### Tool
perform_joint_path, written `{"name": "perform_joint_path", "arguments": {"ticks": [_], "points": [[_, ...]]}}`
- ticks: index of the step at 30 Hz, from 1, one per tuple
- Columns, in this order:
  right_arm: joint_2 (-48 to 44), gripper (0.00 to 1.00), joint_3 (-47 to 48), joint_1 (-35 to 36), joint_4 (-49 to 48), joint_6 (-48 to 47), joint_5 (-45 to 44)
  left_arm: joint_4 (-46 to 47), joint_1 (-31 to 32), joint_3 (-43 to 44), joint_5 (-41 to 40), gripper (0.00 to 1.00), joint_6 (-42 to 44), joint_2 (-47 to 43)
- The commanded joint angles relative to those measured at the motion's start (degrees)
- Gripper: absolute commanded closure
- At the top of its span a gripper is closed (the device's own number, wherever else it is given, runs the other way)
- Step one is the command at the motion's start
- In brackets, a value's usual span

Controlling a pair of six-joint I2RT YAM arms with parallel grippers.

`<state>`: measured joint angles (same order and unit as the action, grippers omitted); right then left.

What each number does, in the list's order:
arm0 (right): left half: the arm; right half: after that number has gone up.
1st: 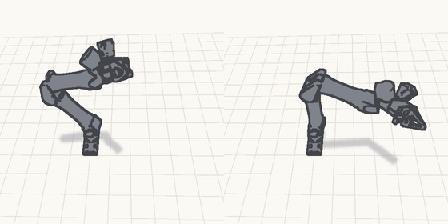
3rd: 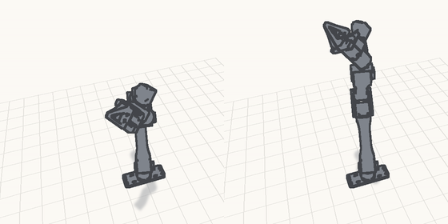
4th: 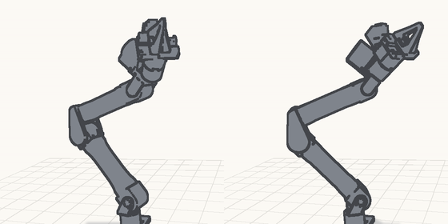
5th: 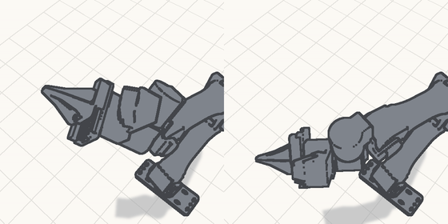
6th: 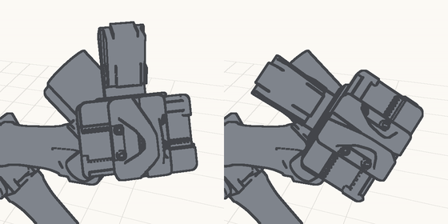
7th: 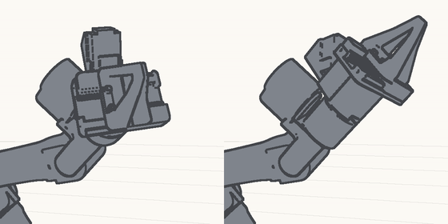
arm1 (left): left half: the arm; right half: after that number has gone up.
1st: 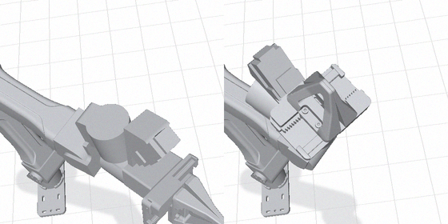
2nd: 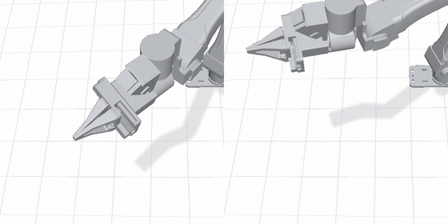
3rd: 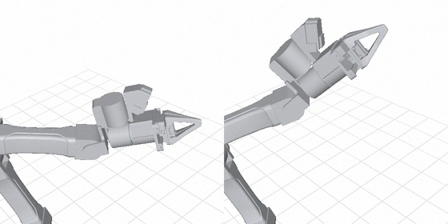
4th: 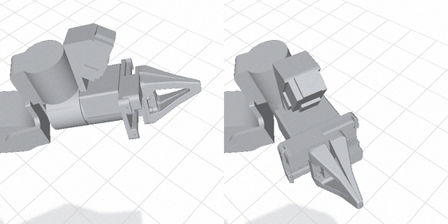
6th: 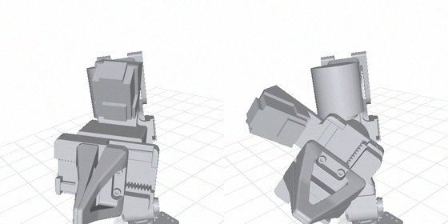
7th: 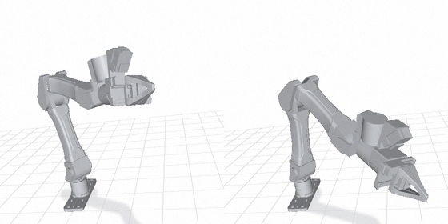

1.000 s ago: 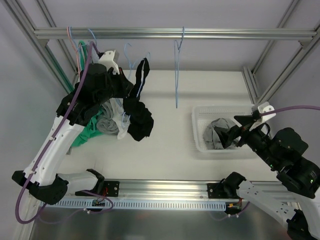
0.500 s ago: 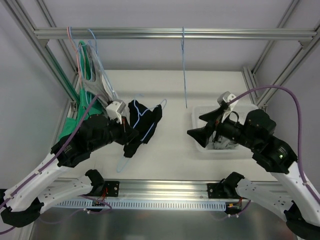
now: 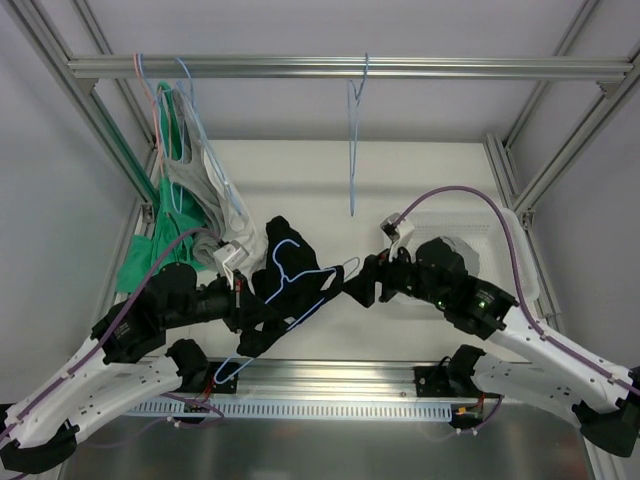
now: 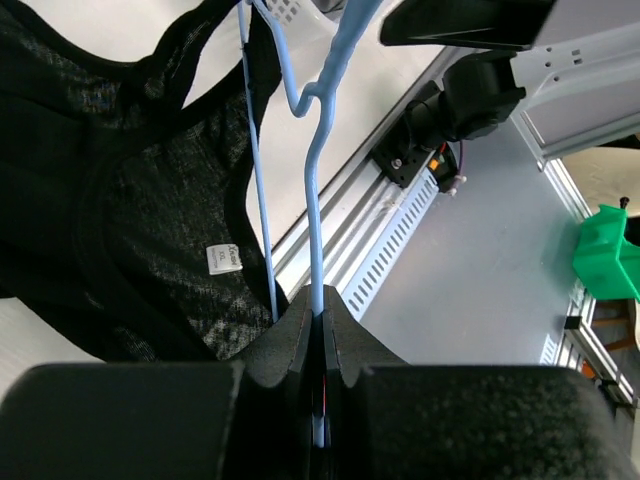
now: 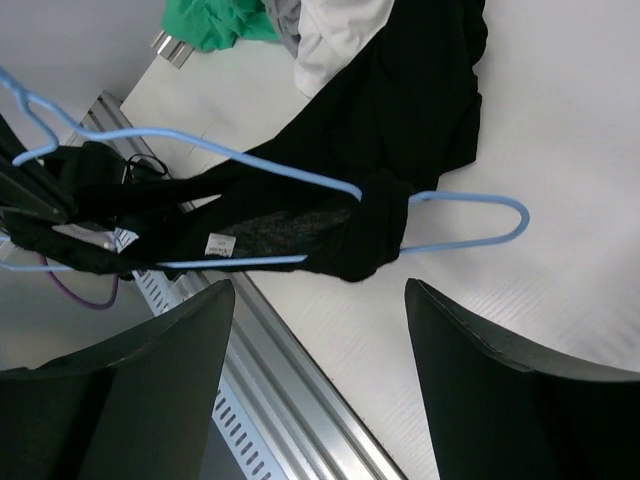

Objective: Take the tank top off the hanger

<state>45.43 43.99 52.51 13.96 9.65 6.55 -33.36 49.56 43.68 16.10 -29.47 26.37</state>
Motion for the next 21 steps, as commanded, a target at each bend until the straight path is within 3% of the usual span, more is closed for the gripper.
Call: {"name": "perform_joint_path", "arguments": {"ticks": [1, 10, 19, 21], "points": [[1.5, 0.27, -0.6, 1.5, -8.4, 2.4, -7.6, 3.3, 0.4, 2.2, 3.5, 1.00, -1.4, 0.3], [6.6, 0.36, -0.3, 1.5, -10.7, 0.5, -10.9, 5.5, 0.4, 5.0, 4.3, 1.00, -1.8, 2.0], [6.3, 0.40, -3.0, 1.9, -12.5, 1.8, -8.1, 6.0, 0.4, 6.3, 2.4, 1.00, -2.1, 2.7], [6.5, 0.51, -2.9, 1.9, -13.1, 1.2, -9.1, 6.4, 0.4, 6.4, 3.4, 1.00, -2.4, 3.2]]}}
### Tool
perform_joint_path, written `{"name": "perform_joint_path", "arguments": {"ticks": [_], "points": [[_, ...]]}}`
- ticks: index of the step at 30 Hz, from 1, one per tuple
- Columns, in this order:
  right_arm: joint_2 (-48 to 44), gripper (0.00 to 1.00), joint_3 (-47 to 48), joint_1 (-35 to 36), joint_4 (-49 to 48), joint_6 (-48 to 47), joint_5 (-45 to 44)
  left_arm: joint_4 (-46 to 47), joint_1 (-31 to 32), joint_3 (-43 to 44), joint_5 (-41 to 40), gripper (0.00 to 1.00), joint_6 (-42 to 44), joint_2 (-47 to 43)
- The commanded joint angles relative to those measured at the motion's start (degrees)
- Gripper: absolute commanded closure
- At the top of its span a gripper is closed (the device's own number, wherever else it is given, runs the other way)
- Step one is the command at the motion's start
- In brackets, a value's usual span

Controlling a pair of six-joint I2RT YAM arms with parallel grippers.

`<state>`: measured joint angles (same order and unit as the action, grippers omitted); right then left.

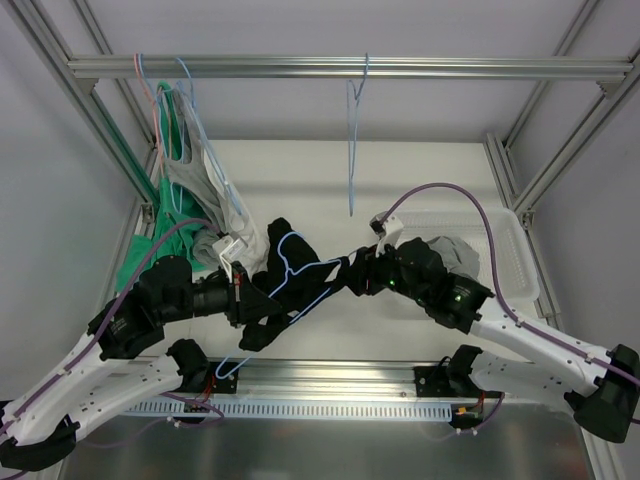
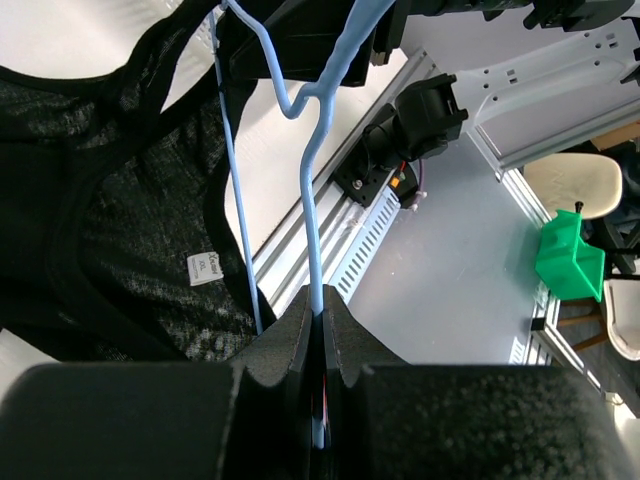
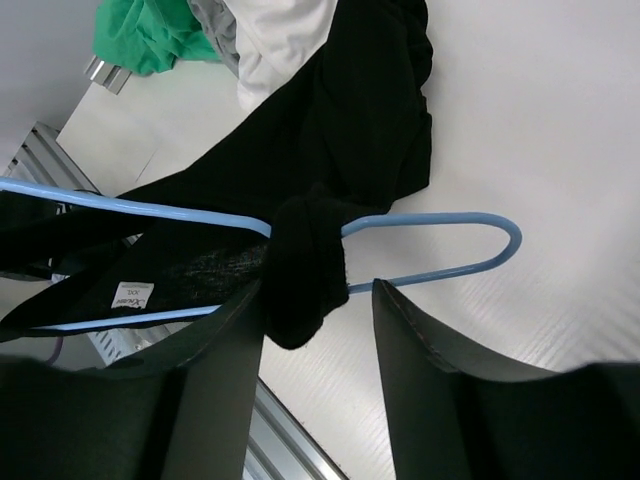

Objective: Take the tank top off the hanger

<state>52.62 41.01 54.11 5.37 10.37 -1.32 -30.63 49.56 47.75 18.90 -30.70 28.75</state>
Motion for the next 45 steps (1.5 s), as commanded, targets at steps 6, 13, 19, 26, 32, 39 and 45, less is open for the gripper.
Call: {"name": "perform_joint_path", "arguments": {"ticks": [6, 13, 19, 26, 32, 39, 45], "points": [[1.4, 0.58, 1.2, 0.4, -8.4, -0.5, -0.4, 4.9, 0.4, 1.9, 2.1, 1.00, -1.5, 0.9], [-0.1, 1.00, 2.3, 0.4, -5.8, -1.2, -2.9, 4.6, 0.4, 1.6, 0.3, 1.00, -0.8, -0.5], [-8.2, 1.00, 7.7, -0.8, 11.7, -5.0, -20.0, 1.0, 0.4, 0.2, -3.4, 1.00, 4.9, 0.7], [-7.3, 1.00, 12.4, -8.9, 18.7, -9.0, -21.7, 1.3, 0.4, 0.4, 4.7, 1.00, 8.9, 0.3], [-5.3, 1.00, 11.5, -13.7, 18.2, -8.3, -16.3, 1.3, 0.4, 2.4, 9.4, 1.00, 10.2, -6.0], [-6.0, 1.00, 7.5, -13.7, 5.5, -7.5, 13.0, 2.0, 0.4, 7.6, -3.1, 1.00, 10.6, -5.3], [-10.2, 1.00, 2.4, -13.6, -5.0, 0.8, 27.9, 19.7, 0.4, 5.7, -16.2, 1.00, 13.8, 3.1]]}}
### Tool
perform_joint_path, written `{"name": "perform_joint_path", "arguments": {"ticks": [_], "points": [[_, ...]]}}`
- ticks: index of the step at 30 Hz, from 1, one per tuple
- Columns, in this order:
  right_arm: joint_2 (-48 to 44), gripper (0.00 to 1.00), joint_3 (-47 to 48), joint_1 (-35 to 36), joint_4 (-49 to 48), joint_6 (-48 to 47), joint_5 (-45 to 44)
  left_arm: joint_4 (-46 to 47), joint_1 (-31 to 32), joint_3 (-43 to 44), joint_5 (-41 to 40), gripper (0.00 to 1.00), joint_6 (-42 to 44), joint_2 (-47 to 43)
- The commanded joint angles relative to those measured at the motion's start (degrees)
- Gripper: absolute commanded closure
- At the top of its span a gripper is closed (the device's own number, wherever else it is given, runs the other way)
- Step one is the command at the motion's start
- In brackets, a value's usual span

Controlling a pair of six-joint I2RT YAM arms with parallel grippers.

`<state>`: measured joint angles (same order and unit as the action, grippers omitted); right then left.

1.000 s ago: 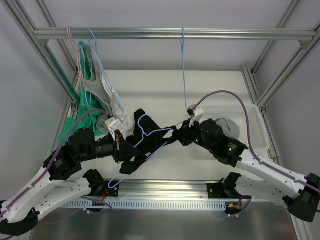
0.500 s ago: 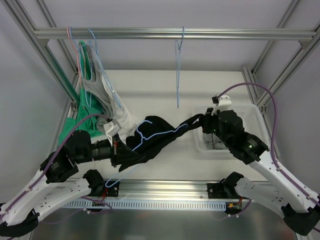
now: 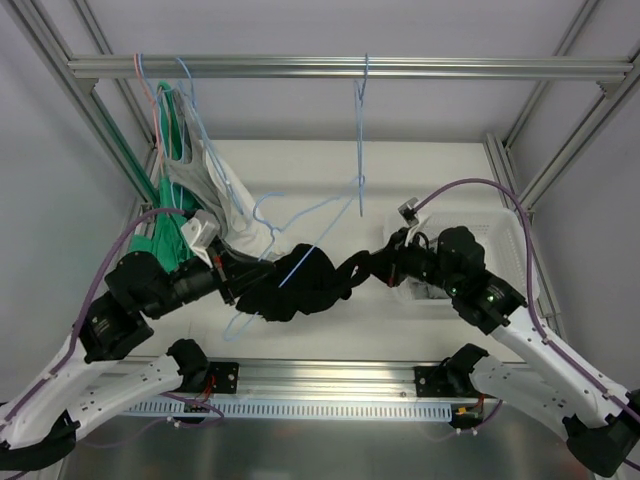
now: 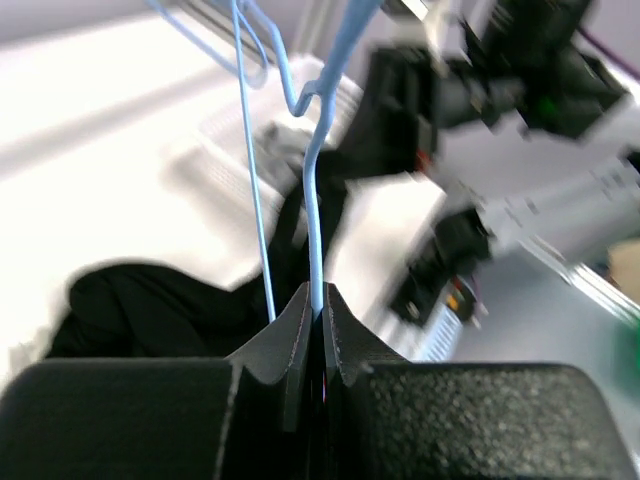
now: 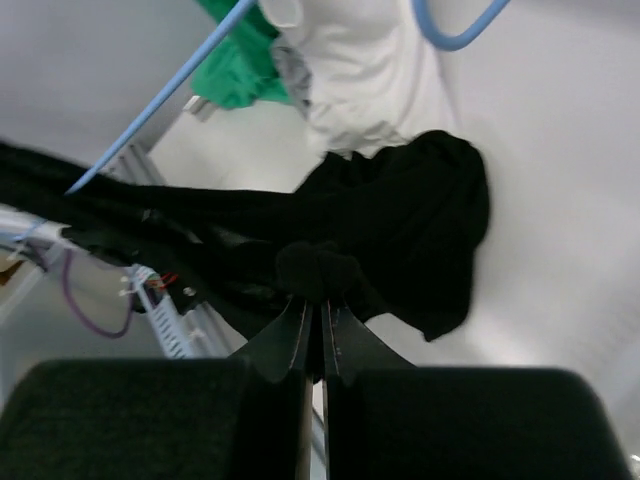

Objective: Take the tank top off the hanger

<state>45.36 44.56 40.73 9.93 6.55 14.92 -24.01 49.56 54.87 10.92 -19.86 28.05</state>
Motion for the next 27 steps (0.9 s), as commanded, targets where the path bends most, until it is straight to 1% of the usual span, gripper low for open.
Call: {"name": "perform_joint_path", "arguments": {"ticks": [1, 3, 4, 5, 7, 8, 10, 11, 12, 13, 14, 15, 17, 19, 20, 21, 22, 23, 24, 25, 27], "points": [[-3.5, 1.00, -1.7, -0.1, -9.8, 5.2, 12.4, 20.4, 0.4, -2.3, -9.2, 1.00, 4.4, 4.8], [-4.8, 1.00, -2.8, 0.0, -11.5, 6.1, 14.3, 28.6, 0.4, -5.0, -12.7, 1.00, 5.3, 7.2], [-5.1, 1.00, -3.3, 0.0, -11.4, 6.0, 15.0, 36.9, 0.4, -6.2, -14.0, 1.00, 6.2, 7.9], [-5.5, 1.00, -3.9, -0.1, -10.8, 5.9, 14.8, 41.0, 0.4, -7.3, -18.1, 1.00, 6.4, 8.9], [-6.3, 1.00, -5.3, -0.2, -8.3, 5.0, 13.7, 50.1, 0.4, -11.3, -20.7, 1.00, 8.6, 9.9], [-6.1, 1.00, -6.1, 0.0, -8.7, 5.1, 14.9, 58.8, 0.4, -12.5, -21.6, 1.00, 9.2, 11.0], [-4.5, 1.00, -8.0, 0.2, -9.5, 6.5, 17.8, 65.2, 0.4, -14.2, -22.4, 1.00, 10.7, 12.3], [-3.9, 1.00, -8.0, 0.7, -8.4, 5.9, 16.6, 67.5, 0.4, -13.0, -22.3, 1.00, 11.1, 13.4], [-3.5, 1.00, -7.6, 1.4, -5.3, 4.5, 14.4, 67.4, 0.4, -12.0, -22.5, 1.00, 11.4, 13.9], [-3.5, 1.00, -7.4, 1.9, -0.5, 1.8, 8.1, 66.3, 0.4, -10.6, -22.7, 1.00, 11.5, 14.1], [-4.4, 1.00, -7.4, 2.1, 1.7, 1.0, 4.6, 63.9, 0.4, -9.1, -23.4, 1.00, 11.4, 14.3], [-5.0, 1.00, -7.4, 2.2, 3.3, 0.3, 2.2, 57.8, 0.4, -6.1, -24.2, 1.00, 11.5, 14.2], [-5.6, 1.00, -8.0, 2.2, 5.4, -1.5, -0.3, 53.6, 0.4, -5.1, -24.2, 1.00, 12.2, 12.6], [-4.2, 1.00, -8.3, 2.9, 6.1, -3.3, -0.6, 53.8, 0.4, -8.3, -24.4, 1.00, 13.3, 9.1], [-1.4, 1.00, -8.7, 3.3, 6.1, -3.6, -0.9, 54.8, 0.4, -11.9, -24.1, 1.00, 13.9, 7.7], [0.2, 1.00, -8.9, 4.7, 6.0, -3.6, -1.3, 59.6, 0.4, -14.1, -23.3, 1.00, 15.3, 6.2], [1.9, 1.00, -9.1, 5.6, 4.5, -3.6, -1.7, 63.0, 0.4, -16.4, -24.2, 1.00, 15.1, 4.7], [3.6, 1.00, -9.7, 6.6, 3.6, -3.4, -1.8, 66.8, 0.4, -20.9, -25.5, 1.00, 15.3, 2.1], [6.8, 1.00, -9.8, 8.9, 3.0, -2.9, -2.6, 70.8, 0.4, -22.6, -27.2, 1.00, 16.2, 1.0], [8.1, 1.00, -10.0, 9.8, 2.4, -2.3, -6.3, 77.5, 0.4, -23.7, -31.2, 1.00, 16.6, 0.3], [10.3, 1.00, -11.2, 10.9, 2.7, 0.5, -11.5, 80.8, 0.4, -22.9, -33.5, 1.00, 19.0, 0.7]]}}
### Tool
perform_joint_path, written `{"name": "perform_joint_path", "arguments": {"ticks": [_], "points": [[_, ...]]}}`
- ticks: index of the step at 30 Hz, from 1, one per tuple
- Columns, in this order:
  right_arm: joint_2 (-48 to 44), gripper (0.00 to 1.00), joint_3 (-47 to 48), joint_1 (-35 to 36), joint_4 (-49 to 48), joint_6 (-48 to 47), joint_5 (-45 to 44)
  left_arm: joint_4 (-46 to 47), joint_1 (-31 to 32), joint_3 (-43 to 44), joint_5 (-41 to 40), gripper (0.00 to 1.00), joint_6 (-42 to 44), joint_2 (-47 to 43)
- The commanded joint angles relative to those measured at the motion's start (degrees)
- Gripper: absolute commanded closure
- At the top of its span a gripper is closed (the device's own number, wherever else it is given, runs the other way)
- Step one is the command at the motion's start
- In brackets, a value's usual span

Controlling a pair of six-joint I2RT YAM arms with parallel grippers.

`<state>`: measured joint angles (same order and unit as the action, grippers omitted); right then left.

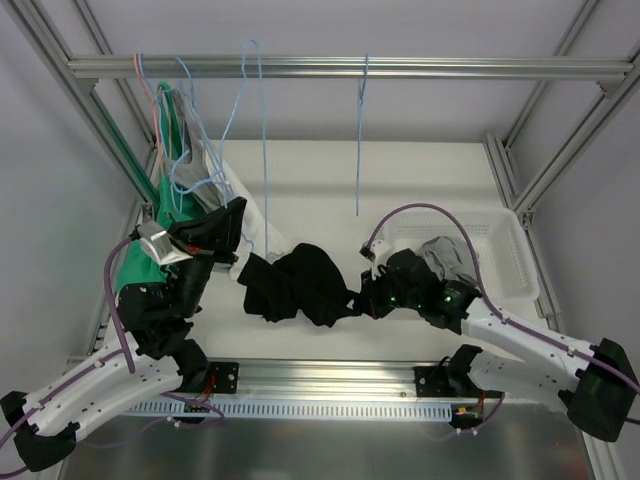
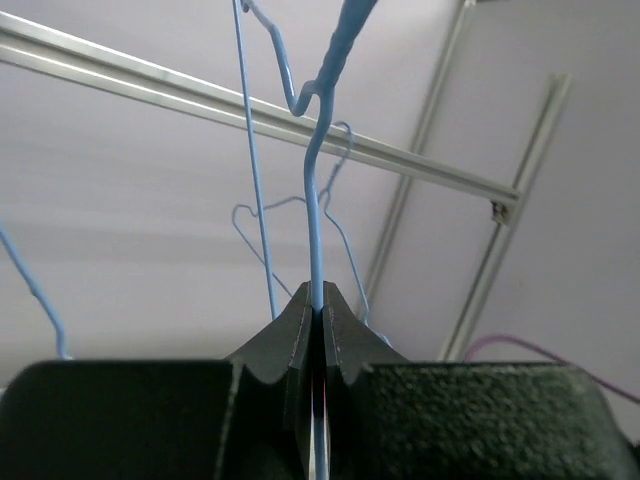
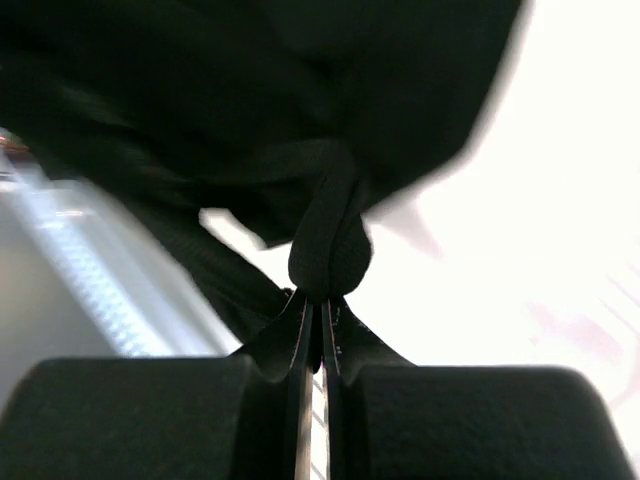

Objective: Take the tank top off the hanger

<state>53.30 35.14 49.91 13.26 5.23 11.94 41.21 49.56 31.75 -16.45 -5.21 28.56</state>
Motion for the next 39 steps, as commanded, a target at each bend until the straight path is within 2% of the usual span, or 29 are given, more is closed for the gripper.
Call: {"name": "perform_joint_path", "arguments": {"ticks": [1, 3, 6, 9, 10, 12, 13, 14, 16, 18, 19, 20, 24, 29, 33, 35, 36, 37, 39], "points": [[2.3, 1.00, -2.6, 1.7, 0.0, 2.9, -14.6, 14.3, 0.4, 1.9, -6.7, 1.00, 4.7, 1.6], [0.6, 1.00, -4.4, 1.7, 1.7, 5.0, -21.8, 11.6, 0.4, 7.5, -6.5, 1.00, 7.6, 3.3], [-2.7, 1.00, -6.0, 1.6, 2.8, 5.6, -24.4, 8.5, 0.4, 12.3, -4.9, 1.00, 9.1, 6.0], [-6.6, 1.00, -6.6, 1.7, 0.1, 4.6, -19.2, 9.4, 0.4, 12.7, -3.5, 1.00, 9.8, 7.7], [-8.0, 1.00, -6.7, 1.8, -1.3, 4.3, -17.1, 7.2, 0.4, 13.3, -2.8, 1.00, 8.8, 7.7], [-9.2, 0.99, -6.7, 1.8, -3.7, 4.3, -12.6, -3.0, 0.4, 16.1, -1.3, 1.00, 5.5, 7.7], [-9.6, 0.93, -6.1, 1.9, -3.8, 4.6, -11.7, -6.2, 0.4, 16.6, -1.5, 1.00, 3.2, 7.6], [-10.3, 0.73, -5.6, 1.9, -3.9, 4.5, -10.2, -11.8, 0.4, 16.9, -1.8, 1.00, 0.4, 7.2], [-10.9, 0.64, -4.2, 1.8, -3.7, 3.7, -8.8, -18.6, 0.4, 17.4, -2.6, 1.00, -2.5, 6.1], [-12.7, 0.24, -3.2, 1.9, -2.5, 3.1, -8.1, -28.3, 0.4, 17.4, -3.8, 1.00, -6.3, 4.7], [-13.3, 0.08, -2.0, 1.9, -1.4, 2.4, -8.8, -31.9, 0.4, 18.0, -4.2, 1.00, -7.9, 4.1], [-14.7, 0.01, -1.1, 1.9, -0.1, 1.7, -11.0, -35.3, 0.4, 18.3, -4.6, 1.00, -10.0, 3.7], [-17.5, 0.01, 2.9, 1.9, 7.9, -1.3, -17.4, -52.1, 0.4, 20.5, -4.6, 1.00, -14.2, 2.3], [-18.6, 0.00, 6.1, 1.8, 10.3, -2.3, -17.6, -60.8, 0.4, 27.0, -5.0, 1.00, -16.4, 7.7], [-18.6, 0.01, 6.9, 1.8, 10.3, -1.9, -16.3, -63.9, 0.4, 35.9, -10.3, 1.00, -15.4, 19.7], [-18.5, 0.00, 7.1, 1.8, 10.3, -1.8, -16.1, -64.5, 0.4, 43.6, -13.7, 1.00, -13.3, 24.6], [-18.6, 0.01, 7.1, 1.9, 10.4, -1.7, -15.9, -65.6, 0.3, 47.0, -16.7, 1.00, -13.0, 30.0], [-18.8, 0.01, 7.4, 1.8, 10.6, -1.5, -15.8, -66.5, 0.1, 54.1, -17.3, 1.00, -12.4, 32.9], [-19.6, 0.01, 7.6, 1.9, 11.2, -1.5, -16.0, -69.1, -0.9, 60.8, -15.1, 1.00, -11.7, 40.6]]}}
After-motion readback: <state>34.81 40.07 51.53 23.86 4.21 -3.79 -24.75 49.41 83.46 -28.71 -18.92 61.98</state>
